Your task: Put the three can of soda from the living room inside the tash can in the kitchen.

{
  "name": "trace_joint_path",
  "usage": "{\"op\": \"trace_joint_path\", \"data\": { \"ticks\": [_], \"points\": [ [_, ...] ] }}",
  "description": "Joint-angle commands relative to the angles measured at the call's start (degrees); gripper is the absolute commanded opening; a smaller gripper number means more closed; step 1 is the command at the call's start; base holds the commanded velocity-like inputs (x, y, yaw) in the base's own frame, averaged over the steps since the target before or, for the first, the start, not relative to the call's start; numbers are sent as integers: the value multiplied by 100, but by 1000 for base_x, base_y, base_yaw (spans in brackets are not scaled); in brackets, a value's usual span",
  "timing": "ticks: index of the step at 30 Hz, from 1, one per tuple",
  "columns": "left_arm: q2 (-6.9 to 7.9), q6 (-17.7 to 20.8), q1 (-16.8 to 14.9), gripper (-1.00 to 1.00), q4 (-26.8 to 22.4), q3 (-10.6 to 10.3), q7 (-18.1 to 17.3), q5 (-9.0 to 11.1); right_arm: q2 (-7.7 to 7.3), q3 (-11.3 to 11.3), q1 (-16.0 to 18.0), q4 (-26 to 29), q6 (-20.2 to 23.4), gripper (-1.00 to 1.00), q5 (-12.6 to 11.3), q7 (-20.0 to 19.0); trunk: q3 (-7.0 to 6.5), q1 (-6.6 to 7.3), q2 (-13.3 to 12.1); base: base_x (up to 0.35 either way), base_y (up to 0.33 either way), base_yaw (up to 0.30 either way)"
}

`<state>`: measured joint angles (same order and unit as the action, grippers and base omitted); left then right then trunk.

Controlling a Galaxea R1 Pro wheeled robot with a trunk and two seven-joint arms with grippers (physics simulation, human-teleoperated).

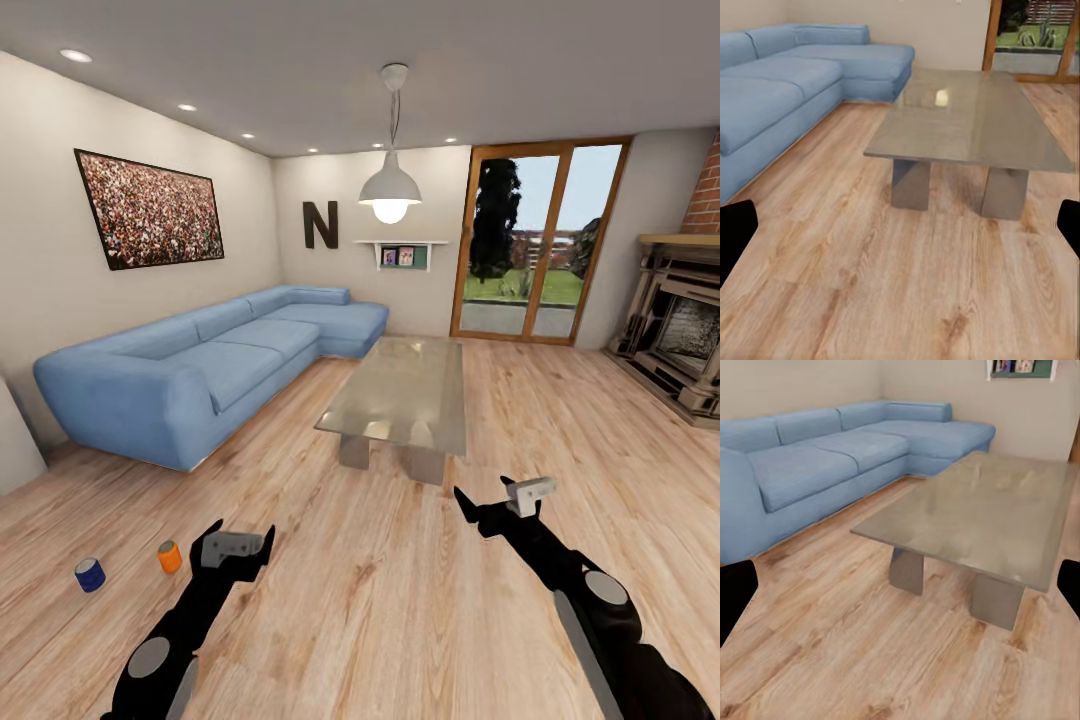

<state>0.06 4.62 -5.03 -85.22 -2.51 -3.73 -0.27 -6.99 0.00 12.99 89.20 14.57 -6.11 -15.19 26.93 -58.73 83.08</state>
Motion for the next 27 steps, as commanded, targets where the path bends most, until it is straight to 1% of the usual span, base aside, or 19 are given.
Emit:
{"op": "trace_joint_path", "data": {
  "ticks": [1, 4, 5, 6, 7, 8, 9, 12, 15, 16, 17, 21, 23, 27],
  "points": [
    [1, -13, -3, 100, -12, 7, -26, 4, 23, 4, 48, -40, 6, 100, -2, 7, 0, 0, 0, 0, 0, 0],
    [-4, -57, 0, 100, -43, 14, -70, 5, 85, 38, 155, -344, 10, 100, 47, 18, 0, 0, 0, 0, 0, 0],
    [-6, -64, 0, 100, -44, 16, -74, -4, 93, 58, 170, -417, 9, 100, 96, 21, 0, 0, 0, 0, 0, 0],
    [-9, -78, -1, 100, -19, 15, -78, -28, 103, 81, 192, -554, -30, 100, 224, 36, 0, 0, 0, 0, 0, 0],
    [-10, -88, -2, 100, 19, 15, -79, -35, 108, 88, 199, -624, -79, 100, 289, 46, 0, 0, 0, 0, 0, 0],
    [-11, -106, -3, 100, 76, 20, -80, -38, 112, 93, 204, -696, -154, 100, 347, 61, 0, 0, 0, 0, 0, 0],
    [-9, -211, -5, 100, 246, 34, -81, -40, 121, 114, 213, -844, -375, 100, 432, 123, 0, 0, 0, 0, 0, 0],
    [-3, -363, -6, 100, 418, 46, -83, -47, 152, 153, 219, -988, -581, 100, 510, 238, 0, 0, 0, 0, 0, 0],
    [-6, -479, -7, 100, 527, 53, -83, -45, 314, 317, 223, -1174, -706, 100, 581, 481, 0, 0, 0, 0, 0, 0],
    [-3, -511, -7, 100, 554, 55, -85, -27, 430, 439, 226, -1265, -736, 100, 616, 706, 0, 0, 0, 0, 0, 0],
    [0, -541, -10, 100, 586, 53, -97, -16, 565, 589, 225, -1345, -763, 100, 653, 1124, 0, 0, 0, 0, 0, 0],
    [-10, -565, -14, 100, 685, 27, -118, 5, 663, 701, 222, -1391, -781, 100, 671, 1544, 0, 0, 0, 0, 0, 0],
    [-10, -571, -15, 100, 736, 14, -124, 10, 689, 728, 222, -1404, -786, 100, 675, 1663, 0, 0, 0, 0, 0, 0],
    [-10, -573, -16, 100, 793, 7, -131, 1, 700, 743, 221, -1399, -789, 100, 679, 1704, 0, 0, 0, 0, 0, 0]
  ]
}}
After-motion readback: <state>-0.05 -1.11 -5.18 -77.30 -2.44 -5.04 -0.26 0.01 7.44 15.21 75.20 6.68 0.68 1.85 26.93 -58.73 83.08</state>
